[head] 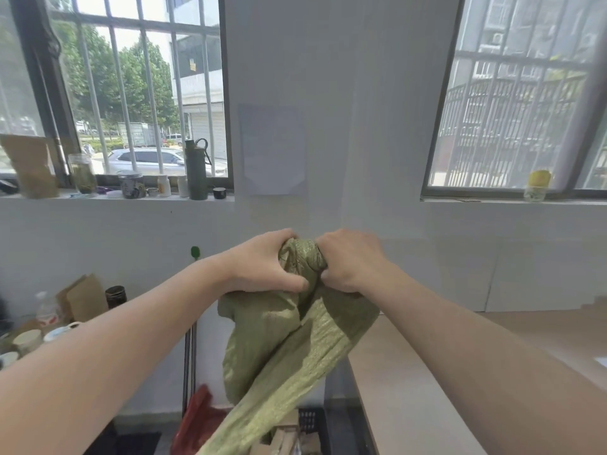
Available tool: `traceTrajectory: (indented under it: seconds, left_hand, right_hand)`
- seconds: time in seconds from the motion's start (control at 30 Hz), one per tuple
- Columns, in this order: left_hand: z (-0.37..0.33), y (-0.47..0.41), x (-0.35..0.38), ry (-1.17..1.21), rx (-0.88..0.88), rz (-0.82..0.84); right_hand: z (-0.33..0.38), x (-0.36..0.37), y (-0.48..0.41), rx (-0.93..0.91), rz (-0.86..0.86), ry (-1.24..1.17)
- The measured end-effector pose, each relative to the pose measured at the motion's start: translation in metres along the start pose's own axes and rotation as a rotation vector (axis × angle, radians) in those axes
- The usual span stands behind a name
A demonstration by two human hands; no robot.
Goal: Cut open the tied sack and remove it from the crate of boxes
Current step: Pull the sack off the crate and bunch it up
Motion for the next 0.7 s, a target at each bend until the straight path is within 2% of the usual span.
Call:
traceTrajectory:
  seconds: [0.07,0.13,0.2,0.3,0.43,0.63,0.7]
  left_hand:
    - [-0.005,-0.001,0.006,-0.358,0.107,-0.031]
    - [-0.010,-0.001,0.012,-0.744,0.207,-0.161]
    - [-0.014,0.001,0.017,-0.924,0.302,-0.306]
    - [-0.009,0.005,0.016,-0.850,0.340,-0.399]
    - [-0.012,0.006,0.013,-0.793,0.341,-0.416]
    - [-0.009,-0.003,0.008,-0.701,0.249,-0.437]
    - [-0.001,-0.009,0.004,-0.637,0.177,-0.445]
  right_hand:
    - [-0.001,0.003,-0.001,0.030,0.046,-0.015]
    - [-0.002,0.006,-0.002,0.058,0.086,-0.056]
    - [0.000,0.007,0.000,0.052,0.184,-0.136]
    - [0.003,0.006,0.002,0.013,0.310,-0.324]
    - [0.007,0.008,0.005,-0.039,0.335,-0.488]
    - [0.003,0.008,0.008,-0.053,0.230,-0.491]
    - [0.000,0.007,0.008,-0.043,0.169,-0.381]
Point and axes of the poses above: each hand's wrist, its own y-axis away from the middle knuckle, its own x-axis out of the palm, z = x × y, the point moved 7 cm from there along -y, towards the middle knuckle, and after that the axes turned 8 degrees about y, right-handed, at the moved point
